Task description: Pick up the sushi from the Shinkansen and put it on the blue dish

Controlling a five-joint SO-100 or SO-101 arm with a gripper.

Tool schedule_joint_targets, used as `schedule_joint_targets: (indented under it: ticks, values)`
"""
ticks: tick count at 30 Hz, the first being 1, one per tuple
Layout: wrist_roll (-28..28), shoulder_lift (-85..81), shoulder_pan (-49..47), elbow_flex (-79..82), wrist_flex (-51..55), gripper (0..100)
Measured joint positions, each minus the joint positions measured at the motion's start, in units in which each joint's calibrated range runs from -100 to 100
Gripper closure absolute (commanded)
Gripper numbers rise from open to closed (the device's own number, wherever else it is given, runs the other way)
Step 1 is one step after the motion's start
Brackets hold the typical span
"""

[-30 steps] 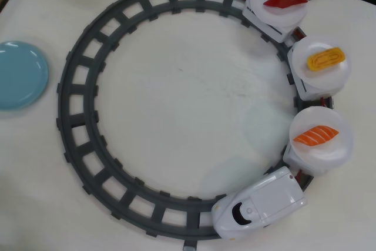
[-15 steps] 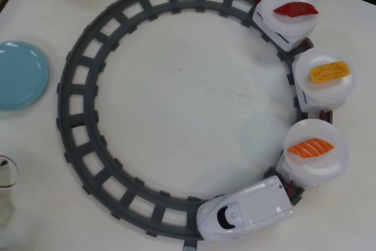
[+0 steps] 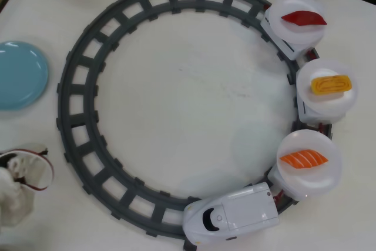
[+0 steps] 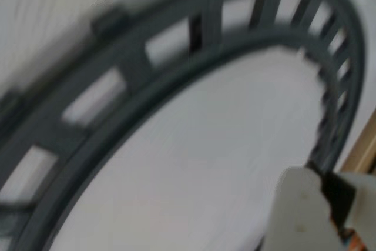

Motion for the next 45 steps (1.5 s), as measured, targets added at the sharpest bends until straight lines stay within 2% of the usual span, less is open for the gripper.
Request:
schedule_joint_targets:
  ticks: [8, 18, 29, 45]
  values:
    - [-0.67, 18.14, 13.57, -10.52, 0.0, 97]
    - [-0.67, 34.33, 24.68, -21.59, 5.46, 97]
    - [-0.47, 40.49, 29.51, -35.5, 15.63, 97]
    - [-0.26, 42.77, 35.23, -40.26, 18.24, 97]
